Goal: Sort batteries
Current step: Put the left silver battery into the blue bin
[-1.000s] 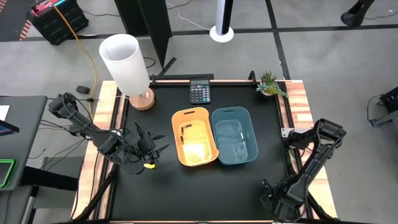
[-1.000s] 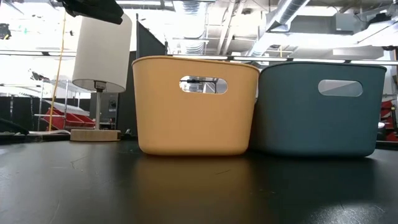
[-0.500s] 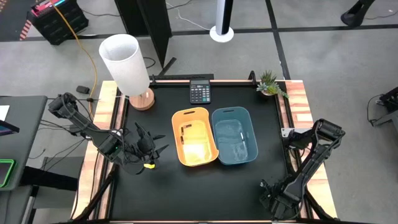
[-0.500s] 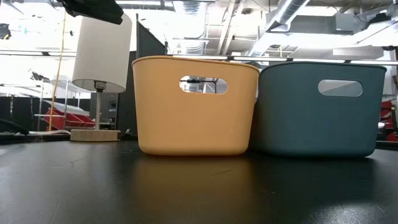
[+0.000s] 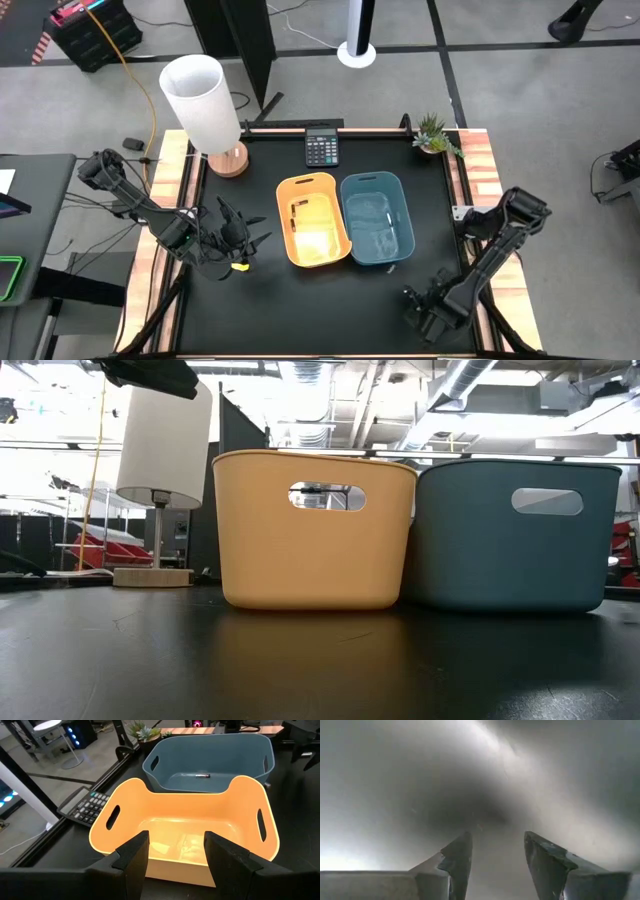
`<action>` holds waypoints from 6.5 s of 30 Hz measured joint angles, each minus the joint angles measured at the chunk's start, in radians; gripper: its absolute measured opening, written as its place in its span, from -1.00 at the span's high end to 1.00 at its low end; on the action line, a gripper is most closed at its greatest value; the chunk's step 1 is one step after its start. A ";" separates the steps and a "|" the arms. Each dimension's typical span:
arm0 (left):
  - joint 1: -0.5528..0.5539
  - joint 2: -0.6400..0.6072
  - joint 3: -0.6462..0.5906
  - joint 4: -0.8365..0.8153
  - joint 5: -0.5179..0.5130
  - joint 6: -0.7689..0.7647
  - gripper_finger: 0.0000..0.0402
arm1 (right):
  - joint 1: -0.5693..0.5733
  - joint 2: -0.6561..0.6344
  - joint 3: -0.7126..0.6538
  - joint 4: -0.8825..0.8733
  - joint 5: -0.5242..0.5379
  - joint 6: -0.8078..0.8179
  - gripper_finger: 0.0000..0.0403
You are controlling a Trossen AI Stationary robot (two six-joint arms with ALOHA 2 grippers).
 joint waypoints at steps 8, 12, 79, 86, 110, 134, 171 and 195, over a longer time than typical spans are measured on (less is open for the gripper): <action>0.000 0.000 0.000 0.000 0.003 -0.001 0.08 | -0.133 -0.006 0.014 0.028 0.208 -0.346 0.02; 0.000 0.000 0.000 0.000 0.007 -0.002 0.08 | -0.198 -0.006 0.014 0.073 0.265 -0.596 -0.03; 0.004 0.000 0.000 0.001 0.021 0.018 0.08 | -0.328 -0.007 -0.102 0.245 0.270 -1.033 -0.24; 0.004 0.000 0.000 0.000 0.021 0.018 0.08 | -0.373 -0.012 -0.118 0.295 0.179 -1.086 -0.21; 0.004 0.000 0.000 0.000 0.021 0.023 0.08 | -0.381 -0.009 -0.121 0.360 0.042 -1.053 0.78; 0.005 0.000 0.000 0.000 0.038 0.023 0.08 | -0.379 -0.005 -0.090 0.400 0.038 -1.034 0.92; 0.005 0.000 0.000 0.001 0.037 0.012 0.08 | -0.419 -0.008 0.532 -0.360 0.510 -1.187 0.92; 0.003 0.000 0.000 0.000 0.059 0.015 0.08 | -0.856 -0.008 0.535 -0.246 0.348 -1.478 0.91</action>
